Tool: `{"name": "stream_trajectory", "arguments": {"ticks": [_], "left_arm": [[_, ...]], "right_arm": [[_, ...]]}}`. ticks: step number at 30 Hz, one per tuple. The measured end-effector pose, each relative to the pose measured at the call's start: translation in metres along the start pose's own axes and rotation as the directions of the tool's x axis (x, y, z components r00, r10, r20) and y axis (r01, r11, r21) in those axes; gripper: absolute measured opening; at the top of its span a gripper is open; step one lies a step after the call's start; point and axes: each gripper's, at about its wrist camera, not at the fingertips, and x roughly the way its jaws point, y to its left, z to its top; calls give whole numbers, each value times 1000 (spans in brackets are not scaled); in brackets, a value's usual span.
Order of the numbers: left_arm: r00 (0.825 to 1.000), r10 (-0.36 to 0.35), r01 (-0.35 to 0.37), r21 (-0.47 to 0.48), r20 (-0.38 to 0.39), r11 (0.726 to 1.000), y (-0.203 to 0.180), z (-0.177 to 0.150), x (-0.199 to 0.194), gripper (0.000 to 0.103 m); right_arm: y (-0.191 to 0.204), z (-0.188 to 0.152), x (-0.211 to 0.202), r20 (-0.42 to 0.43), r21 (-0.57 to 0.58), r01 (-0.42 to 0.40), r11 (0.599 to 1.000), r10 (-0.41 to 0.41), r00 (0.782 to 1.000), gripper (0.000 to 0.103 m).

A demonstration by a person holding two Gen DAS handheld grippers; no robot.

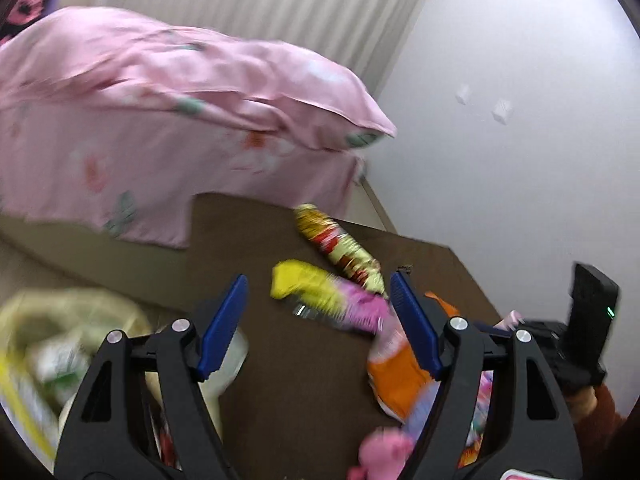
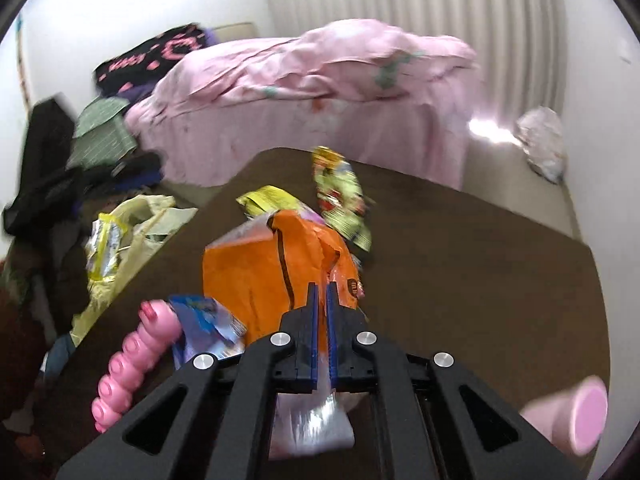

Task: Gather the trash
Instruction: 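Grasp the gold snack wrapper with the left gripper while the right grasps a clear wrapper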

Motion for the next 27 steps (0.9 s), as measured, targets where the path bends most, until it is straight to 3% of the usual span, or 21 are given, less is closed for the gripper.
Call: {"name": "stream_trajectory", "arguments": {"ticks": [4, 10, 12, 14, 16, 20, 23, 24, 25, 27], "left_arm": [[993, -3, 10, 54, -121, 999, -17, 31, 65, 70], [958, 70, -92, -65, -277, 994, -13, 58, 155, 68], [933, 117, -160, -100, -341, 982, -5, 57, 180, 59], [919, 136, -200, -141, -369, 970, 1, 55, 191, 31], [933, 121, -187, -167, -339, 968, 3, 54, 182, 19], [966, 112, -141, -109, -235, 984, -14, 51, 138, 17], [990, 87, -93, -51, -111, 994, -34, 46, 84, 17], [993, 79, -83, -48, -83, 995, -37, 44, 70, 17], [996, 74, -76, -47, -39, 996, -41, 40, 49, 16], [997, 70, -68, -45, 28, 997, -47, 35, 21, 16]], "right_arm": [[-18, -20, -14, 39, 85, 27, 996, -31, 999, 5], [-24, -34, -26, 85, 92, 33, 995, -41, 996, 5], [-27, -37, -28, 100, 100, 19, 995, -30, 995, 5], [-30, -39, -30, 113, 111, 7, 994, -20, 993, 5], [-30, -41, -34, 126, 112, 7, 994, -21, 992, 5], [-30, -42, -37, 149, 110, 8, 994, -24, 988, 6], [-29, -40, -38, 169, 118, -6, 993, -14, 985, 10], [-27, -38, -39, 171, 117, -13, 993, -7, 985, 24], [-26, -37, -41, 173, 116, -30, 993, 9, 985, 47], [-22, -34, -45, 172, 106, -92, 990, 73, 982, 52]]}}
